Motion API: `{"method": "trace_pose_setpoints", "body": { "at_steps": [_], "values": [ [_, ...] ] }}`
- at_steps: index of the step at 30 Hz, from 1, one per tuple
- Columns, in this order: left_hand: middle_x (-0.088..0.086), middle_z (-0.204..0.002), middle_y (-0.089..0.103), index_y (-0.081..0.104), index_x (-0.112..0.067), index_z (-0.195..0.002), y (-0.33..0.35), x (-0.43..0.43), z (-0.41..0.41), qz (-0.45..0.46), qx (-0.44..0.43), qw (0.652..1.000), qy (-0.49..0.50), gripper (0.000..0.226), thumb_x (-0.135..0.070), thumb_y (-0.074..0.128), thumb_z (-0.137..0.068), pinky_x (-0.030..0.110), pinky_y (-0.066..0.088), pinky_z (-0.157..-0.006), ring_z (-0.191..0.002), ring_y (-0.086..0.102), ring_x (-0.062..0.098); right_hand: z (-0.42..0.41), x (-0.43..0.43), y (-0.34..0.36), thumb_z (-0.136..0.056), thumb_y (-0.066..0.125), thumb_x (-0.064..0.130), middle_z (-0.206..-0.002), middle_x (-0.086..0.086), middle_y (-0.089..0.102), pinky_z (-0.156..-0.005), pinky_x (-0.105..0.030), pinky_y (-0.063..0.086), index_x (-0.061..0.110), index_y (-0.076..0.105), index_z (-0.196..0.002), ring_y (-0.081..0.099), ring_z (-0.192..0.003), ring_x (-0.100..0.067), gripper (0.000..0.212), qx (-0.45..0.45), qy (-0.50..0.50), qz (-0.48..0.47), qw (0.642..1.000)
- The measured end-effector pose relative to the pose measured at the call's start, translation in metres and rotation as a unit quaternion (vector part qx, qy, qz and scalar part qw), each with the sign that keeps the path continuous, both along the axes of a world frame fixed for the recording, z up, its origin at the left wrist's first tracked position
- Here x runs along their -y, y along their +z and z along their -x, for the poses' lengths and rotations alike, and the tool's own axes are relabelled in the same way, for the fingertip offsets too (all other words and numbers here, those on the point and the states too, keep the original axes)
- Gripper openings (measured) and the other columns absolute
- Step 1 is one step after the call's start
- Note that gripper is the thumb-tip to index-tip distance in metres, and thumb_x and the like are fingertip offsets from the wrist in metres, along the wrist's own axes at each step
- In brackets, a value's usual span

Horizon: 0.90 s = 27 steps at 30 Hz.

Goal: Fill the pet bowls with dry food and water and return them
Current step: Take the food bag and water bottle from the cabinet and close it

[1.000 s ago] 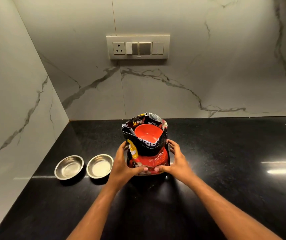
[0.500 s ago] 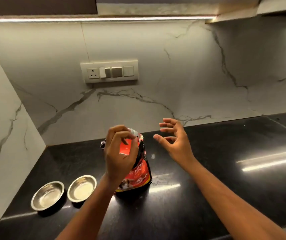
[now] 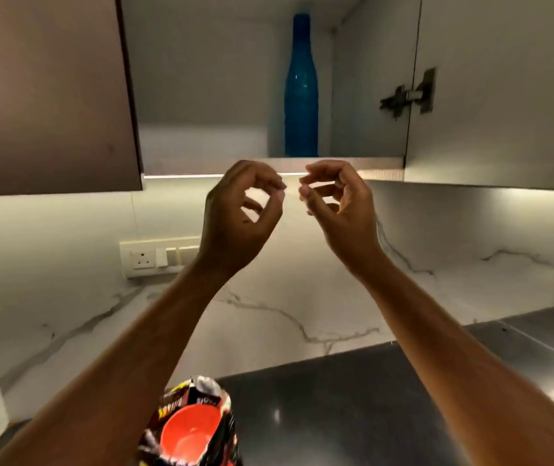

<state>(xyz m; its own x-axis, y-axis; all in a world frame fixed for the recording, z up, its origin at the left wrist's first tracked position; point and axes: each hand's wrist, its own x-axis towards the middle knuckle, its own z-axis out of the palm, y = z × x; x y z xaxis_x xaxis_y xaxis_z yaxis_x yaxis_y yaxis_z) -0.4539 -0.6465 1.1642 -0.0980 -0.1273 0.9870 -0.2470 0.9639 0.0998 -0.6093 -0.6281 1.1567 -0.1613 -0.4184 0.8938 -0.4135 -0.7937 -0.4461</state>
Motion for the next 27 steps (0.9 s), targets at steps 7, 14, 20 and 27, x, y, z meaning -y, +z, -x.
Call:
{"method": "trace_pose_setpoints", "body": {
  "at_steps": [7, 14, 20, 27],
  "values": [
    [0.000, -0.087, 0.063, 0.063, -0.005, -0.091, 0.084, 0.049, 0.036, 0.003, 0.021, 0.999, 0.025, 0.009, -0.014, 0.061, -0.089, 0.006, 0.045, -0.065, -0.077, 0.058, 0.002, 0.042, 0.051, 0.085, -0.091, 0.063, 0.008, -0.102, -0.005, 0.066, -0.081, -0.023, 0.056, 0.006, 0.061, -0.105, 0.066, -0.094, -0.017, 0.015, -0.027, -0.036, 0.068, 0.997],
    [0.001, -0.086, 0.063, 0.064, -0.010, -0.096, 0.130, 0.113, 0.058, -0.140, 0.059, 0.984, 0.090, 0.015, -0.023, 0.065, -0.087, 0.031, 0.055, -0.067, -0.080, 0.061, 0.016, 0.067, 0.116, 0.132, -0.090, 0.063, 0.007, -0.096, 0.004, 0.065, -0.078, -0.016, 0.052, 0.011, 0.065, -0.101, 0.062, -0.087, -0.006, 0.012, -0.029, -0.047, 0.008, 0.998],
    [0.007, -0.116, 0.054, 0.052, -0.008, -0.123, 0.167, 0.148, 0.086, -0.364, 0.176, 0.907, 0.115, 0.043, -0.030, 0.065, -0.089, 0.037, 0.051, -0.081, -0.102, 0.056, 0.023, 0.088, 0.175, 0.170, -0.086, 0.067, 0.013, -0.115, -0.005, 0.065, -0.064, -0.021, 0.048, 0.011, 0.061, -0.117, 0.061, -0.094, -0.017, 0.031, 0.052, -0.069, -0.148, 0.985],
    [0.016, -0.143, 0.045, 0.040, -0.008, -0.140, 0.195, 0.195, 0.117, -0.436, 0.164, 0.881, 0.086, 0.060, -0.031, 0.064, -0.090, 0.045, 0.053, -0.089, -0.118, 0.054, 0.036, 0.101, 0.215, 0.188, -0.080, 0.072, 0.049, -0.142, -0.016, 0.045, -0.093, -0.048, 0.053, 0.006, 0.020, -0.147, 0.054, -0.119, -0.031, 0.095, 0.043, -0.051, -0.330, 0.942]
  ]
}}
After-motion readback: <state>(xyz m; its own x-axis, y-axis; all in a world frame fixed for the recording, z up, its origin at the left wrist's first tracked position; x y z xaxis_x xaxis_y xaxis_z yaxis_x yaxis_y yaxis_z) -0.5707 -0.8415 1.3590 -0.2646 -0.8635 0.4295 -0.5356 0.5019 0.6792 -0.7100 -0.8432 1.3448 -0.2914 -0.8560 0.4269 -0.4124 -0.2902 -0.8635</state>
